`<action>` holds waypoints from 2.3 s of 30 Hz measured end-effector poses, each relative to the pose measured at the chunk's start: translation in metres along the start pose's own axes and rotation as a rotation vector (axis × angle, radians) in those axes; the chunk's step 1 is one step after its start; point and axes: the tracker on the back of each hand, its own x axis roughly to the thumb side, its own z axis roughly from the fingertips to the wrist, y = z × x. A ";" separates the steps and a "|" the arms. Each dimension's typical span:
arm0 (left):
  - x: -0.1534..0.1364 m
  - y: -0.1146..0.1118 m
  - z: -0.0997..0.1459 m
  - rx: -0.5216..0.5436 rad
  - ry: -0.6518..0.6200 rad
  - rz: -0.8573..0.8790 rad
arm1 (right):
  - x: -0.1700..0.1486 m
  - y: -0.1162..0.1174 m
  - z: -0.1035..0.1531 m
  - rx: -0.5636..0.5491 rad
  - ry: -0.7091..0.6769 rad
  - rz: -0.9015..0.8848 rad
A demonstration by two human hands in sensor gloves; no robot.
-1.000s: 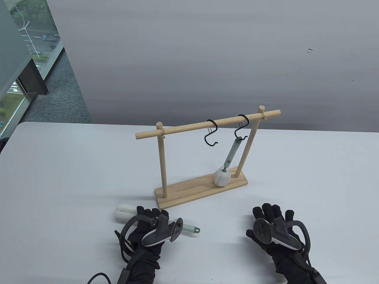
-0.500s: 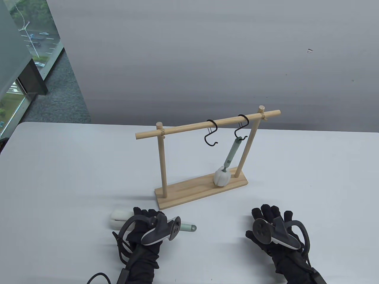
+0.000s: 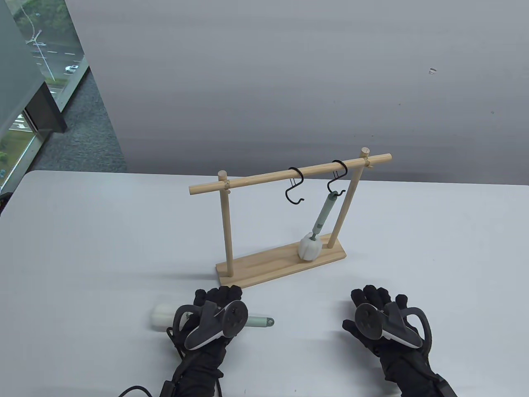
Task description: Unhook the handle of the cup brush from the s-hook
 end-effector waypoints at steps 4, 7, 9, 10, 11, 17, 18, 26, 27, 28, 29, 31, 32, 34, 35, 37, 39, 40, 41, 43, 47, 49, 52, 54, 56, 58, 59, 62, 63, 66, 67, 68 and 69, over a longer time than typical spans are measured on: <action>0.005 0.001 0.000 0.026 -0.036 0.000 | 0.001 -0.010 -0.001 -0.083 -0.019 -0.132; 0.008 0.001 0.000 0.027 -0.054 0.011 | 0.002 -0.020 -0.005 -0.148 -0.020 -0.222; 0.009 0.002 0.000 0.033 -0.061 0.019 | 0.002 -0.026 -0.009 -0.188 -0.010 -0.262; 0.010 0.001 0.000 0.033 -0.066 0.024 | 0.002 -0.028 -0.011 -0.199 -0.002 -0.275; 0.010 0.002 0.000 0.035 -0.069 0.030 | 0.002 -0.032 -0.014 -0.213 0.009 -0.295; 0.014 0.003 0.001 0.048 -0.091 0.061 | 0.003 -0.053 -0.040 -0.301 0.092 -0.454; 0.015 0.002 0.001 0.045 -0.095 0.066 | 0.004 -0.057 -0.046 -0.321 0.104 -0.494; 0.016 0.000 0.001 0.023 -0.103 0.111 | 0.017 -0.073 -0.092 -0.367 0.144 -0.635; 0.016 0.000 0.001 0.020 -0.101 0.118 | 0.018 -0.073 -0.096 -0.371 0.150 -0.638; 0.016 0.000 0.002 0.017 -0.102 0.121 | 0.020 -0.073 -0.101 -0.377 0.163 -0.642; 0.015 0.000 0.002 0.014 -0.103 0.125 | 0.021 -0.072 -0.107 -0.381 0.175 -0.647; 0.015 0.000 0.002 0.009 -0.104 0.135 | 0.023 -0.070 -0.115 -0.379 0.198 -0.661; 0.015 0.000 0.002 0.009 -0.106 0.138 | 0.024 -0.070 -0.118 -0.379 0.214 -0.665; 0.015 0.000 0.002 0.008 -0.107 0.150 | 0.026 -0.068 -0.125 -0.386 0.248 -0.675; 0.015 -0.001 0.002 0.009 -0.109 0.153 | 0.027 -0.067 -0.127 -0.389 0.257 -0.676; 0.015 -0.001 0.002 0.007 -0.113 0.161 | 0.028 -0.066 -0.132 -0.399 0.277 -0.670; 0.016 -0.002 0.001 0.003 -0.118 0.156 | 0.029 -0.066 -0.137 -0.400 0.289 -0.663; 0.016 -0.002 0.001 0.001 -0.119 0.152 | 0.029 -0.066 -0.139 -0.400 0.293 -0.667; 0.016 -0.002 0.002 -0.001 -0.120 0.149 | 0.029 -0.065 -0.141 -0.399 0.296 -0.674; 0.017 -0.001 0.002 -0.001 -0.118 0.146 | 0.029 -0.065 -0.146 -0.399 0.300 -0.699; 0.016 -0.002 0.002 0.004 -0.117 0.152 | 0.029 -0.065 -0.148 -0.416 0.291 -0.703; 0.015 -0.003 0.002 -0.006 -0.116 0.149 | 0.029 -0.064 -0.144 -0.431 0.277 -0.701; 0.015 -0.003 0.002 -0.009 -0.114 0.148 | 0.027 -0.065 -0.137 -0.428 0.249 -0.670; 0.015 -0.003 0.002 -0.008 -0.116 0.146 | 0.025 -0.066 -0.130 -0.429 0.235 -0.649; 0.016 -0.003 0.002 -0.009 -0.119 0.141 | 0.023 -0.067 -0.122 -0.428 0.224 -0.633; 0.017 -0.003 0.002 -0.013 -0.123 0.135 | 0.021 -0.068 -0.113 -0.429 0.213 -0.623; 0.017 -0.004 0.002 -0.015 -0.124 0.132 | 0.020 -0.068 -0.109 -0.431 0.209 -0.618; 0.018 -0.003 0.002 -0.016 -0.126 0.129 | 0.017 -0.072 -0.096 -0.440 0.199 -0.595; 0.018 -0.003 0.002 -0.017 -0.126 0.128 | 0.016 -0.073 -0.092 -0.441 0.196 -0.587; 0.018 -0.003 0.002 -0.020 -0.126 0.128 | 0.013 -0.077 -0.079 -0.449 0.190 -0.580; 0.018 -0.003 0.002 -0.021 -0.126 0.127 | 0.012 -0.077 -0.077 -0.449 0.189 -0.582; 0.019 -0.003 0.002 -0.023 -0.126 0.127 | 0.011 -0.079 -0.072 -0.448 0.187 -0.588; 0.019 -0.003 0.002 -0.025 -0.126 0.126 | 0.011 -0.080 -0.069 -0.449 0.186 -0.591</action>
